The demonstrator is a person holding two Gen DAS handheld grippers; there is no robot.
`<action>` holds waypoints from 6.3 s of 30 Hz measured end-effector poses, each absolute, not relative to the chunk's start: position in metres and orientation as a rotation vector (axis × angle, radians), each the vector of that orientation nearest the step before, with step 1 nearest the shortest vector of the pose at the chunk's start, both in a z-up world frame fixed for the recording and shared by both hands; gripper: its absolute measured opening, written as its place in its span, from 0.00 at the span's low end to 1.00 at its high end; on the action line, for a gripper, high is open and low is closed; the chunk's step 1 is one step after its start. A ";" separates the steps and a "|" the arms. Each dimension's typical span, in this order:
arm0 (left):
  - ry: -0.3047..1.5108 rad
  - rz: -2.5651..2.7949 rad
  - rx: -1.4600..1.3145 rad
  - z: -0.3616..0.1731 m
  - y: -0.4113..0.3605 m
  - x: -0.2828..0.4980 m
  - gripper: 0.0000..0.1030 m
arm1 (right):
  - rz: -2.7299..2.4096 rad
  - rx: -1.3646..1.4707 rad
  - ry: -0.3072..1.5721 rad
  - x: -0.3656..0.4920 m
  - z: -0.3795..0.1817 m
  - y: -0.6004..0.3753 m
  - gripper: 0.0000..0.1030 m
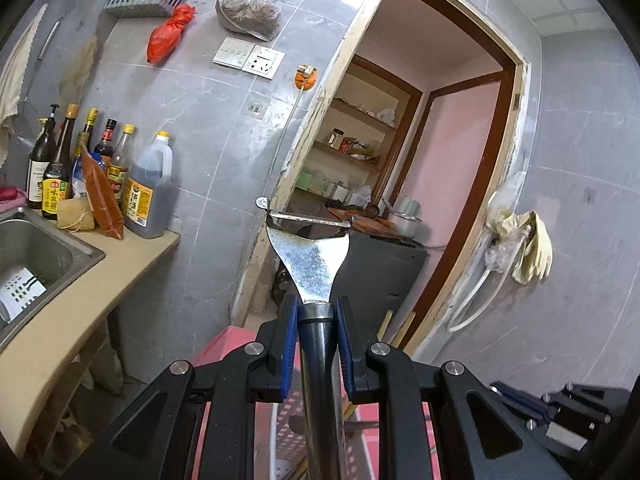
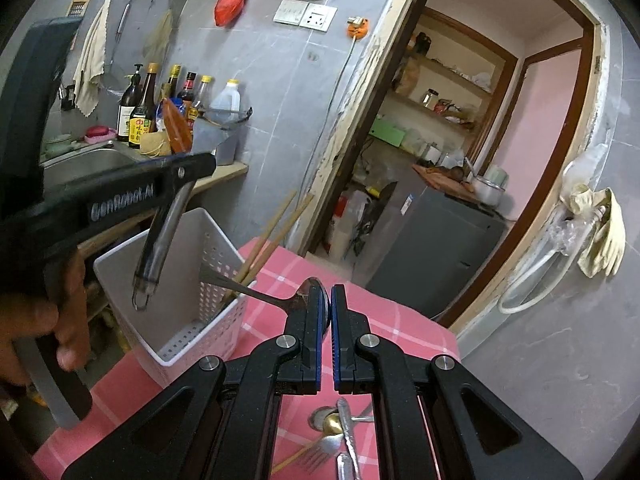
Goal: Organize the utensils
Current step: 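Lower the wide-headed utensil into the holder with the left gripper while the right gripper inserts the spoon, then open both grippers and move them back over the utensil pile, then lower the right gripper around the handle of a large spoon, then grasp the large spoon with the right gripper while the left gripper grasps a table knife, then carry the spoon with the right gripper while the left gripper carries the knife to the holder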
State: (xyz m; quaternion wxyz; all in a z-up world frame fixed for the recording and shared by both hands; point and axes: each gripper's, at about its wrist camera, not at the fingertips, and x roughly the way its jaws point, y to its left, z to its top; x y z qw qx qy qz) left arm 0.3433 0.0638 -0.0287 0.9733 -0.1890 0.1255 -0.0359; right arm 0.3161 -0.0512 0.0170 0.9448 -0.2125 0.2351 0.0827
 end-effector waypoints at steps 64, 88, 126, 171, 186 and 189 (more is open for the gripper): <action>0.351 -0.118 -0.237 -0.005 0.049 0.289 0.94 | 0.114 -0.001 0.265 0.285 0.045 -0.147 0.84; 0.359 -0.020 -0.123 -0.034 -0.065 0.235 0.99 | -0.151 0.059 0.364 0.204 -0.030 -0.296 0.99; 0.901 -0.392 -0.217 -0.163 -0.132 0.277 0.37 | 0.195 0.212 0.775 0.244 -0.161 -0.296 0.23; 1.074 -0.423 -0.225 -0.179 -0.139 0.297 0.04 | 0.133 0.693 0.861 0.276 -0.197 -0.287 0.02; 1.027 -0.438 -0.272 -0.160 -0.129 0.300 0.02 | -0.010 0.408 0.682 0.272 -0.128 -0.316 0.02; 0.950 -0.426 -0.276 -0.144 -0.122 0.293 0.02 | -0.022 0.332 0.651 0.270 -0.112 -0.318 0.02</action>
